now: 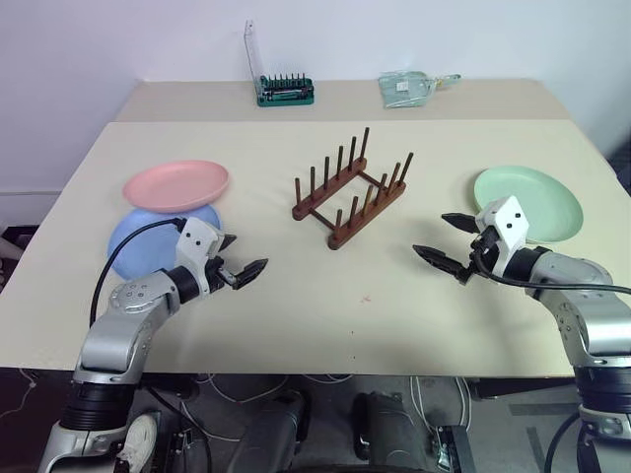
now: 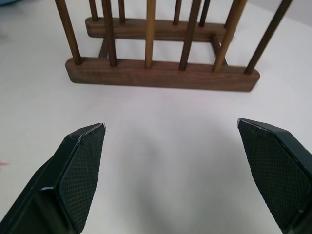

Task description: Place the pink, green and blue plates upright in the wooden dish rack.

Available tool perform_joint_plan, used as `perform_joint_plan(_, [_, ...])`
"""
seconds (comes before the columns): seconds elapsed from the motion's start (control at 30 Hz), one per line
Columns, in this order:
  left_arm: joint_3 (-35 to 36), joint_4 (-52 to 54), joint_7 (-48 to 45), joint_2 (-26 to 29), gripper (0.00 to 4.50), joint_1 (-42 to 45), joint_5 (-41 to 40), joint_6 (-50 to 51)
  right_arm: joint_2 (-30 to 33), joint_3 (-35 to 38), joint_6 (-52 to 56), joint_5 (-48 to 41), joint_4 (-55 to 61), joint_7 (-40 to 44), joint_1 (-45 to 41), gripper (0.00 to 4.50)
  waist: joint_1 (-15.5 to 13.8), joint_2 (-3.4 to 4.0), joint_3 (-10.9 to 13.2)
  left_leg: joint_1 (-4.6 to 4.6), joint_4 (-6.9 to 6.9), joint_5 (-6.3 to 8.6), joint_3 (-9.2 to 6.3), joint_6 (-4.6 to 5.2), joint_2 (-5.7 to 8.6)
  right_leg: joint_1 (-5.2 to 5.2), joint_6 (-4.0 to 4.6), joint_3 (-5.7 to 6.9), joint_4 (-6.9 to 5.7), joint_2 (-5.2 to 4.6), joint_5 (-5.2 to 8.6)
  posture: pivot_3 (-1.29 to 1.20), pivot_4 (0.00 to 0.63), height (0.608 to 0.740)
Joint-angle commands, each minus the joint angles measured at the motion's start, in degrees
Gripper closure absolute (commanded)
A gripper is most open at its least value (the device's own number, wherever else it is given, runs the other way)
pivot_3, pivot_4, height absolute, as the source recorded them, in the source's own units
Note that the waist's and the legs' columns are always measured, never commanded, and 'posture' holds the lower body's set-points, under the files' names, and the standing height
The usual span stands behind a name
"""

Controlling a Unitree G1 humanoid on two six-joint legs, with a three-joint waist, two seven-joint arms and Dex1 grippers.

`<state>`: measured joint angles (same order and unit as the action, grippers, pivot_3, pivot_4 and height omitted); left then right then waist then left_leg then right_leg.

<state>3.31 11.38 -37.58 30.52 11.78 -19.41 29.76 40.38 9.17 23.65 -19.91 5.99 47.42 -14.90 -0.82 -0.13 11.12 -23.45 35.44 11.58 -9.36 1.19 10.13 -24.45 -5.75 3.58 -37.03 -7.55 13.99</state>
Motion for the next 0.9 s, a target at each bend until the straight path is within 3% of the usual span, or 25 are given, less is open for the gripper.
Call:
perform_joint_plan(0.03, [-1.02, 1.68, 0.94, -1.19, 0.0, 1.81, 0.16, -0.4, -0.3, -0.26, -1.92, 0.25, -0.59, -0.1, -2.52, 0.07, 0.03, 0.0, 0.0, 0.0, 0.01, 0.0, 0.0, -0.01, 0.0, 0.0, 0.0, 0.0, 0.0, 0.0, 0.0, 0.0, 0.15, 0.731])
perform_joint_plan(0.23, [-6.58, 1.13, 6.3, -5.27, 0.0, 4.07, 5.73, -0.93, -0.78, -1.48, -4.28, 0.95, -3.84, 0.47, -4.63, 0.07, 0.03, -0.01, 0.0, 0.0, 0.01, -0.04, 0.06, 0.14, 0.0, 0.0, 0.19, 0.0, 0.02, -0.02, -0.14, 0.0, 0.15, 0.731])
perform_joint_plan(0.5, [-20.3, -4.19, 10.24, -14.35, 0.0, 9.29, 13.26, 1.77, -1.53, -2.49, -6.91, 1.84, -5.83, 0.52, -5.2, 0.07, -0.05, -0.02, 0.01, -0.03, 0.16, -0.01, 0.11, 0.21, 0.01, 0.04, 0.08, -0.03, 0.03, -0.01, -0.2, 0.0, 0.15, 0.731])
perform_joint_plan(0.7, [-19.23, -14.59, 16.19, -21.97, 0.0, 12.55, 15.43, 1.14, -1.36, -1.37, -5.68, 1.09, -2.41, -0.9, -2.42, 0.07, -0.08, 0.01, -0.06, -0.05, 0.42, 0.01, 0.1, 0.23, 0.0, 0.11, -0.21, -0.02, -0.06, 0.02, -0.11, 0.0, 0.15, 0.731])
perform_joint_plan(0.9, [-18.85, -22.27, 13.43, -23.82, 0.0, 15.58, 14.95, -4.27, -1.4, -0.03, -3.28, 0.0, 3.51, -3.55, 1.46, 0.07, -0.03, 0.04, -0.11, -0.04, 0.65, 0.12, 0.13, 0.14, 0.01, 0.23, -0.35, -0.05, -0.07, 0.02, -0.22, 0.0, 0.15, 0.731])
